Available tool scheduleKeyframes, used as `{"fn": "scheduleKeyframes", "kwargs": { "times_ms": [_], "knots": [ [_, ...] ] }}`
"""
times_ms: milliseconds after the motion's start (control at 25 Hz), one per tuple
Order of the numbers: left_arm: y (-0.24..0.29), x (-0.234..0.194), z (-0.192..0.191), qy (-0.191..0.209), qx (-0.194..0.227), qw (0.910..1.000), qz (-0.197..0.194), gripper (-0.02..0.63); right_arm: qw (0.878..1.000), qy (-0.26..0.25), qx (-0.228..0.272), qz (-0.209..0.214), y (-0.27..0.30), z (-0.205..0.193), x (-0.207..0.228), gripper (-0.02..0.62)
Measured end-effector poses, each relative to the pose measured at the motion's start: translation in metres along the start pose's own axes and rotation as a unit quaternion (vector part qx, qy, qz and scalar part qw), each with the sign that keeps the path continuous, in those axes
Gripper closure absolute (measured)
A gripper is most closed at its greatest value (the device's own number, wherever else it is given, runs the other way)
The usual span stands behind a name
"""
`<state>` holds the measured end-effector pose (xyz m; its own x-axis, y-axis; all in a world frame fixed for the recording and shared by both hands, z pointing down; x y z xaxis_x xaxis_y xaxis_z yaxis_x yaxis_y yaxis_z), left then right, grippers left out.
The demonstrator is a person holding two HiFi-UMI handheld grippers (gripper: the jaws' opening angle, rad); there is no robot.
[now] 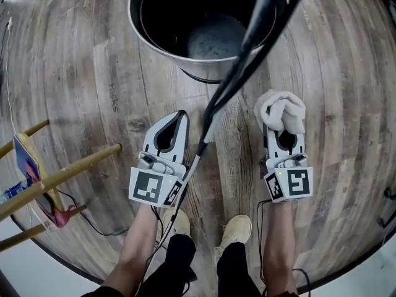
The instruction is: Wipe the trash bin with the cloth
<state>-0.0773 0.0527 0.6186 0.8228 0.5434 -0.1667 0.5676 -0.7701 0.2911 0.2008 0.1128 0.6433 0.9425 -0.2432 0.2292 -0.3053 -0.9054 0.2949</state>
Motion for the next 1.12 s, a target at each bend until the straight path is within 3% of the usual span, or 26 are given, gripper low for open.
{"fn": "scheduleKeyframes", "kwargs": {
  "times_ms": [160, 360, 680, 1120],
  "knots": [
    [-0.024, 0.016, 0.053, 0.006, 0.011, 0.9999, -0.005, 0.611, 1.0, 0.003, 0.005, -0.003, -0.035, 0.043, -0.021, 0.502],
    [-0.064, 0.037, 0.145, 0.009, 0.029, 0.9995, -0.002, 0.611, 1.0, 0.006, 0.018, -0.004, -0.078, 0.125, -0.053, 0.502],
    [-0.138, 0.074, 0.323, 0.021, 0.059, 0.998, 0.01, 0.611, 0.998, -0.002, 0.061, -0.007, -0.143, 0.309, -0.1, 0.502],
    [-0.221, 0.135, 0.523, 0.015, 0.067, 0.9976, 0.008, 0.611, 0.996, 0.004, 0.089, 0.008, -0.228, 0.521, -0.175, 0.502]
  ]
}}
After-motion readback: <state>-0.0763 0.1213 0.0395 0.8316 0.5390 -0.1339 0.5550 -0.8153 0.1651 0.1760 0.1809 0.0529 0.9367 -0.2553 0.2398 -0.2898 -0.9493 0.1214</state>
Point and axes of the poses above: the fingertips, and each gripper's own axes: y forward along the fingers, x to its right, z out of its top, the point moved 10 cm from there along -y, backward along the fingers, and after that the axes turned 6 degrees about z, right-handed, at the moved point
